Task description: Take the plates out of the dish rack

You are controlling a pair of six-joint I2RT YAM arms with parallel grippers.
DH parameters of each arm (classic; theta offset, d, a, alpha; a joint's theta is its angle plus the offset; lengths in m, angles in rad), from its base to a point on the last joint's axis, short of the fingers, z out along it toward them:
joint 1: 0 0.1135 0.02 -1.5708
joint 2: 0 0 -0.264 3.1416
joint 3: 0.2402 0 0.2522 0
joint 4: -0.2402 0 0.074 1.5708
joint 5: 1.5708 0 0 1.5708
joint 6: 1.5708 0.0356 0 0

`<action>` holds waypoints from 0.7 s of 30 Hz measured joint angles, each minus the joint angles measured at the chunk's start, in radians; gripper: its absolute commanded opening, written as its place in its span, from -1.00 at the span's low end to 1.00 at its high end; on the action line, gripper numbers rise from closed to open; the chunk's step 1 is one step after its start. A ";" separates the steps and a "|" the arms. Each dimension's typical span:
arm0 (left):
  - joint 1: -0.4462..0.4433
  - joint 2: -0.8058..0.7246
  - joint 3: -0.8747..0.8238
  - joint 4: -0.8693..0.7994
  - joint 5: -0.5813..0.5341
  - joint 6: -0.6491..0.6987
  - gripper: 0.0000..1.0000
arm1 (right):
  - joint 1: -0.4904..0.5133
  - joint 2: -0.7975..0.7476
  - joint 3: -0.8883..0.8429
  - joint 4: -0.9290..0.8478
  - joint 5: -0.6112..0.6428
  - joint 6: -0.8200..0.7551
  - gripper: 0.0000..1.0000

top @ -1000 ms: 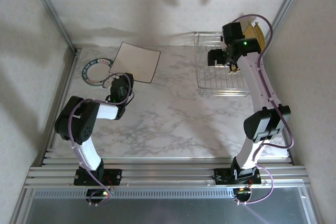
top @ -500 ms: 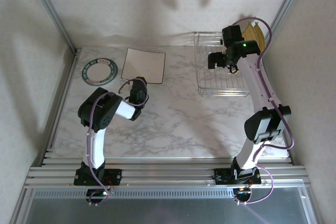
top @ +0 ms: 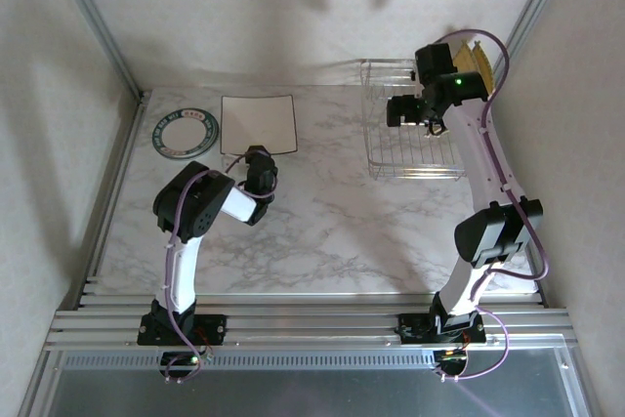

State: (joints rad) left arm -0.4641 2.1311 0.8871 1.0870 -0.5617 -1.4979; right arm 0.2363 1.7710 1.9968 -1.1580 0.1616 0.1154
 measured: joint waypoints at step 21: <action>0.021 0.011 0.006 -0.113 0.076 -0.069 -1.00 | 0.013 0.000 -0.026 -0.009 0.003 0.000 0.98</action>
State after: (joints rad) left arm -0.4435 2.1422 0.8928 0.9737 -0.4854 -1.5673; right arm 0.2497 1.7706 1.9705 -1.1667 0.1642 0.1158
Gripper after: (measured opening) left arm 0.078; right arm 0.991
